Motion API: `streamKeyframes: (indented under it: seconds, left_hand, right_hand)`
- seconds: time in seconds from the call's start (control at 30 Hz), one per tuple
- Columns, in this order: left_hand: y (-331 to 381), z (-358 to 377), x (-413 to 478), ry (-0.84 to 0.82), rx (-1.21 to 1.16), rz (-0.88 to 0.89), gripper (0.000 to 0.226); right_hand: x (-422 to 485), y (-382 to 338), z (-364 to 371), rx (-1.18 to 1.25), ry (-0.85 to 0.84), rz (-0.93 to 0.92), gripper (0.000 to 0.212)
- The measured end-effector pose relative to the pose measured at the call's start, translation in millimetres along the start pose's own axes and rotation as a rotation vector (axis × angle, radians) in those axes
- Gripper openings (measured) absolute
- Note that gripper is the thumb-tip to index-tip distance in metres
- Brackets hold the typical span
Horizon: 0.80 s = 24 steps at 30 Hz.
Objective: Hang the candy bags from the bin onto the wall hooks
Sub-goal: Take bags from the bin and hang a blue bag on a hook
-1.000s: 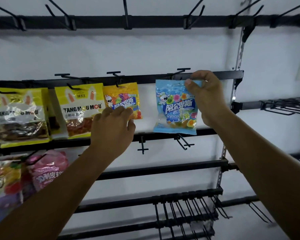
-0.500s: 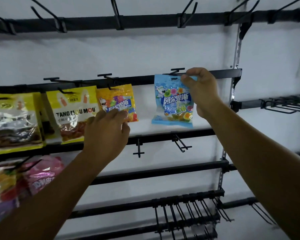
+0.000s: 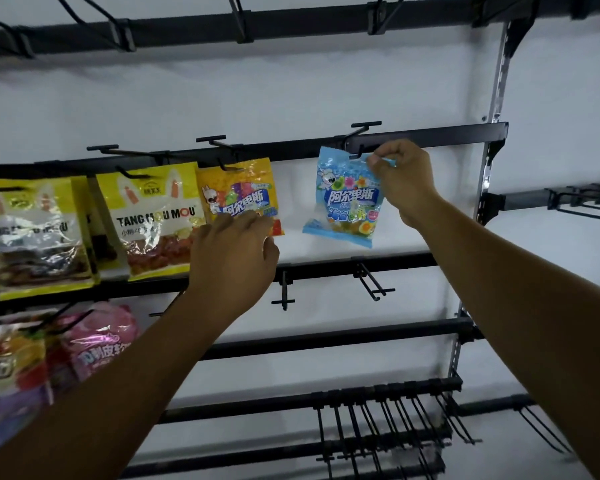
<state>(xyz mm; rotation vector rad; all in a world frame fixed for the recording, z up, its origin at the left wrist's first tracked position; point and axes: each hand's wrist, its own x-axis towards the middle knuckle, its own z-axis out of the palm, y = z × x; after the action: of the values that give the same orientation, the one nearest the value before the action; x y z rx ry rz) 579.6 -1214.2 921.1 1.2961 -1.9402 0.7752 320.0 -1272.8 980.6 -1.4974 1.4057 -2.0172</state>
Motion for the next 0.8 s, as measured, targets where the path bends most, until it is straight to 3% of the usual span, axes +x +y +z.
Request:
streamKeyframes:
  seconds: [0.33,0.53,0.8]
  left_hand:
    - [-3,3,-3,-0.054,-0.013,-0.021,0.028]
    - [-4,-1,-7,-0.066,-0.011,-0.025,0.028]
    - [-3,-2,-14,-0.07,-0.001,-0.015,0.031]
  right_hand:
    - [17,2,7,-0.176,-0.001,-0.088,0.022]
    - [17,1,3,-0.261,-0.014,-0.144,0.006]
    - [-27,-12,-4,-0.553,-0.034,-0.258,0.028]
